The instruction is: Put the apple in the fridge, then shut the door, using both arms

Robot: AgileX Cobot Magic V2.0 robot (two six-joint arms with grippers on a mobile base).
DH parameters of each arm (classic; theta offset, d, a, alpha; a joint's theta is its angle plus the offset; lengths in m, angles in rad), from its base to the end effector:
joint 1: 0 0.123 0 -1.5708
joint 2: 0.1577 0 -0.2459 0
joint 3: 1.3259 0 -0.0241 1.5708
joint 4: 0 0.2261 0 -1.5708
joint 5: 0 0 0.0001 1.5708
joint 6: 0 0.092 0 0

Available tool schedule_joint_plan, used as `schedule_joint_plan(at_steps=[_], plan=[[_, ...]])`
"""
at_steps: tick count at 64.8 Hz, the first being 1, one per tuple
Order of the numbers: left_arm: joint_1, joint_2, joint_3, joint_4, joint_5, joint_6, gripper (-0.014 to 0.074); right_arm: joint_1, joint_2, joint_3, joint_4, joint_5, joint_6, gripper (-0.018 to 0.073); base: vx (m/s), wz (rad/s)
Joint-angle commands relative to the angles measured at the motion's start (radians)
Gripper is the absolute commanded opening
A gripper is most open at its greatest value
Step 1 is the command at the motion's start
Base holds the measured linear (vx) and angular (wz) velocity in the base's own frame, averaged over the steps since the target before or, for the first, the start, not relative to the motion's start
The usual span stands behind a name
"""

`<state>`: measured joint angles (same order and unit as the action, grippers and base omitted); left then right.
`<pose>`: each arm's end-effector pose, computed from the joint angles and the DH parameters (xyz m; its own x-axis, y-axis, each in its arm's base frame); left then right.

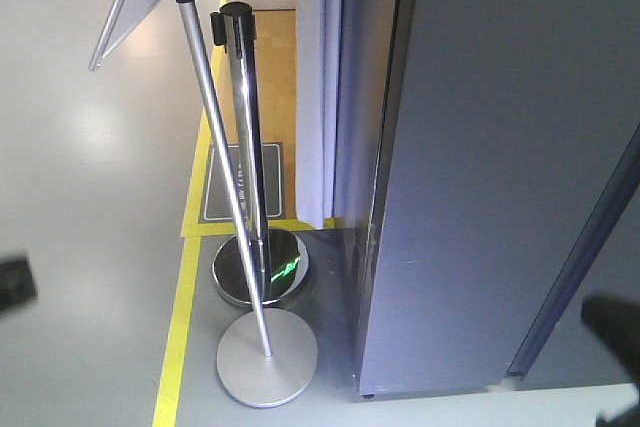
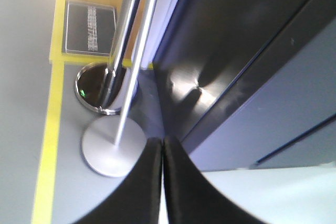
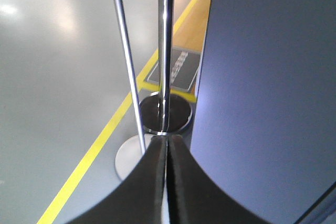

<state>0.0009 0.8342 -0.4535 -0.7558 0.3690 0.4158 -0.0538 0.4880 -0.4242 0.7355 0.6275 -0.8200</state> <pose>0.1640 -0.0227 0.2385 -0.5754 -0.2918 -0.7641 0.0364 0.9241 -0.3803 0.1062 0.0306 0.2620 -0.3881 -0.1510 -0.9092 -0.3804 0.9248 0.0088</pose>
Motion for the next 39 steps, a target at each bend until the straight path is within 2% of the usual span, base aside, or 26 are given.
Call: schedule_joint_plan(at_steps=[1, 10, 39], plan=[[0.000, -0.106, 0.092, -0.092, -0.059, -0.013, -0.0007, -0.004, -0.045, 0.036, 0.033, -0.051, -0.010, -0.0005, 0.00, 0.00], [0.000, -0.212, 0.178, -0.146, -0.026, -0.013, -0.0007, -0.004, -0.086, 0.102, 0.032, -0.036, -0.010, -0.0005, 0.00, 0.00], [0.000, -0.262, 0.187, -0.167, 0.040, -0.013, -0.0007, -0.004, -0.088, 0.129, 0.031, -0.017, -0.011, -0.0005, 0.00, 0.00]])
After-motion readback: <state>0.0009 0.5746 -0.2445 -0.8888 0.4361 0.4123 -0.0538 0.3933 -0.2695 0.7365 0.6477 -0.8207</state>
